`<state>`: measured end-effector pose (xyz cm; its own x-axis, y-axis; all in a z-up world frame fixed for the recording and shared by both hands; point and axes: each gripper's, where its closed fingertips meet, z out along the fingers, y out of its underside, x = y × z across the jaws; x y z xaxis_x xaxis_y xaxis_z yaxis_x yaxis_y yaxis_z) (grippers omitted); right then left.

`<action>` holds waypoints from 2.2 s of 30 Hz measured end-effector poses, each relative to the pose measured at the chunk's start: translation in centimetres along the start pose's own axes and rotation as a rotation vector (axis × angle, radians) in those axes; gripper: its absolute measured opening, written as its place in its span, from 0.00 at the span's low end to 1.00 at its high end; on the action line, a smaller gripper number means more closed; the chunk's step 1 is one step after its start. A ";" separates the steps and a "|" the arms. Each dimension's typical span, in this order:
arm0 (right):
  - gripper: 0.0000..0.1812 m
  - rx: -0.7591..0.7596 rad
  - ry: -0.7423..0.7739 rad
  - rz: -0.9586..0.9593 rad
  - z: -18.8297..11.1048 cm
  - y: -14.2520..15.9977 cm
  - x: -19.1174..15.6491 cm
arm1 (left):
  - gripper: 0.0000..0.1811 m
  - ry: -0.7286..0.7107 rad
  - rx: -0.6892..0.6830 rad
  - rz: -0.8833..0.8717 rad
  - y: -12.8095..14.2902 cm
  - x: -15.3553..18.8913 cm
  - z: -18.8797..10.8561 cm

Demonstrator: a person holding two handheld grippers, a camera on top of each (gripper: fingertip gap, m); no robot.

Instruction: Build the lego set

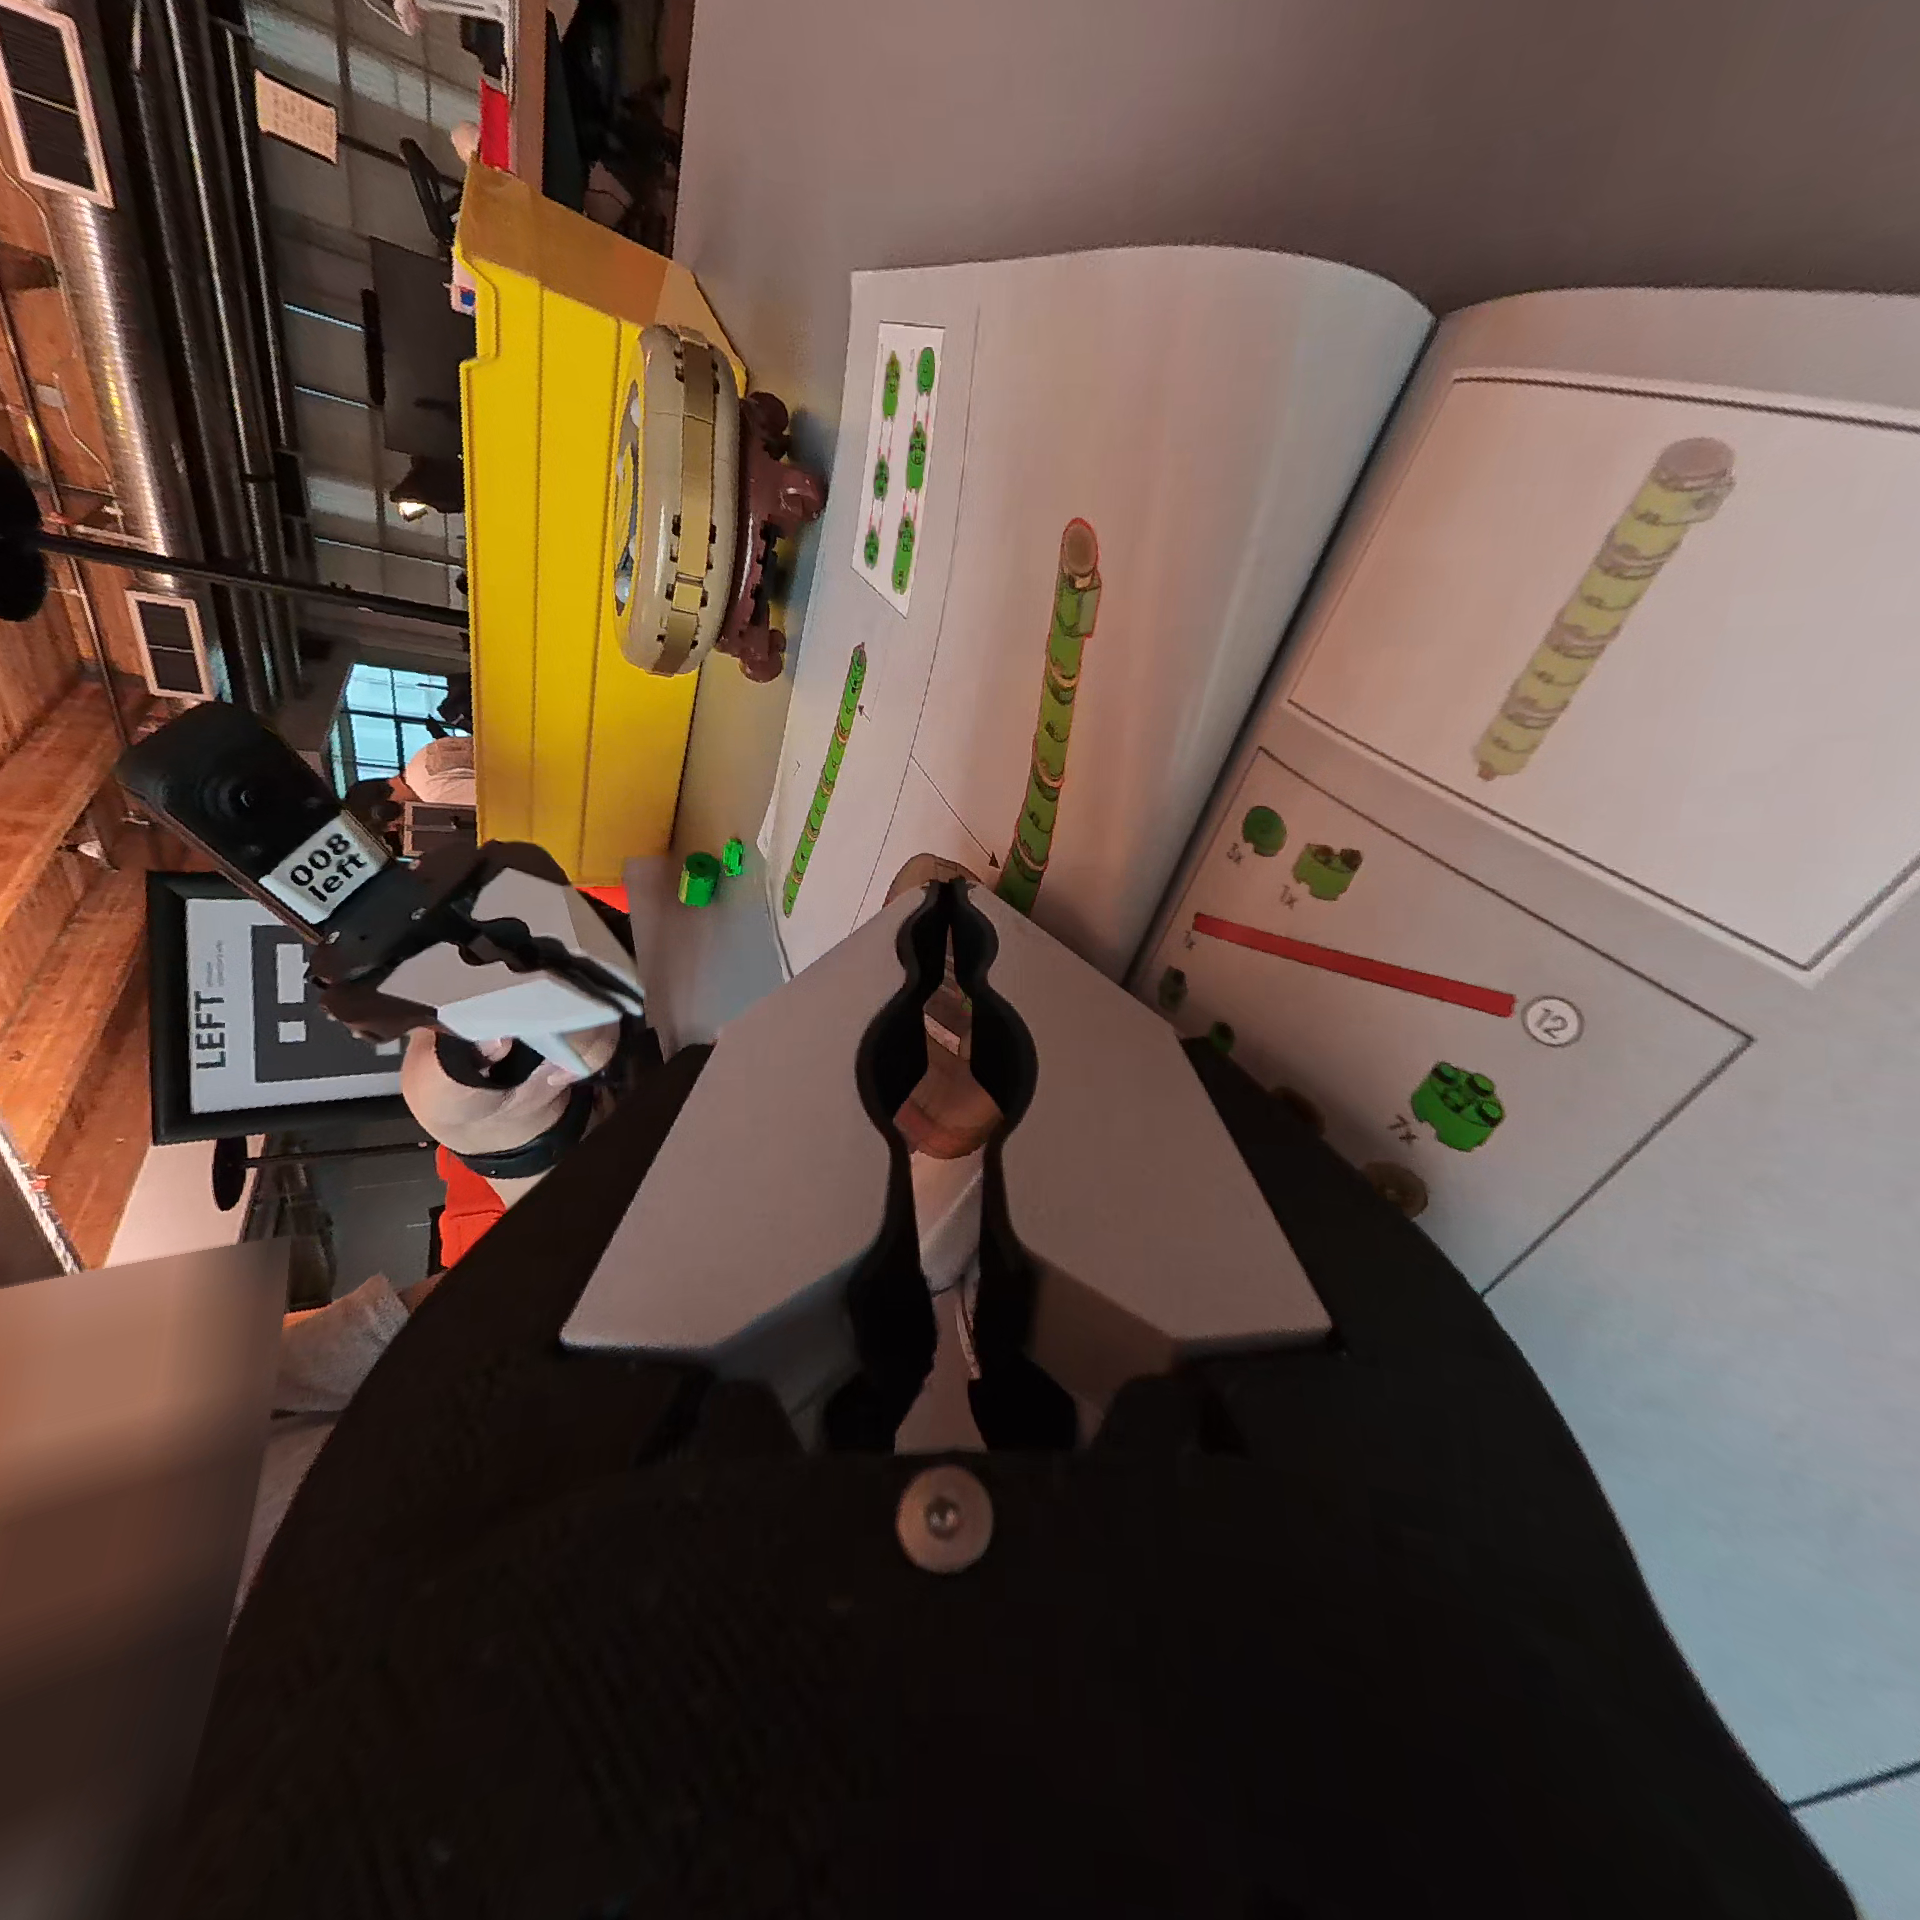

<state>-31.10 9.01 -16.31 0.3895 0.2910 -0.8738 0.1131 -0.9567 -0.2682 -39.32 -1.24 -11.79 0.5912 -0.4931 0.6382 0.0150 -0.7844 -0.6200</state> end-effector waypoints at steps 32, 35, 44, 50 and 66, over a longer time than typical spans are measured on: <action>0.00 0.059 0.035 -0.006 -0.9 -5.0 1.9 | 0.00 -0.469 -0.115 0.304 0.0 -6.9 1.9; 0.00 0.053 0.057 -0.022 -0.6 -4.9 2.0 | 0.00 -0.464 -0.108 0.295 0.0 -7.0 1.7; 0.00 0.034 -0.026 -0.095 -1.4 -4.1 -0.2 | 0.00 -0.472 -0.106 0.308 0.0 -7.1 1.7; 0.00 -0.110 -0.059 -0.118 -1.7 -0.6 -0.9 | 0.00 -0.463 -0.103 0.300 0.0 -7.1 1.7; 0.00 -0.147 0.009 -0.113 -1.8 0.2 1.2 | 0.04 -0.473 -0.043 0.315 -0.9 -6.8 0.7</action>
<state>-28.95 9.13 -16.66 0.3750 0.3973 -0.8376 0.2884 -0.9087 -0.3019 -42.76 3.08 -15.89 0.8586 -0.4914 0.1461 -0.2473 -0.6467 -0.7216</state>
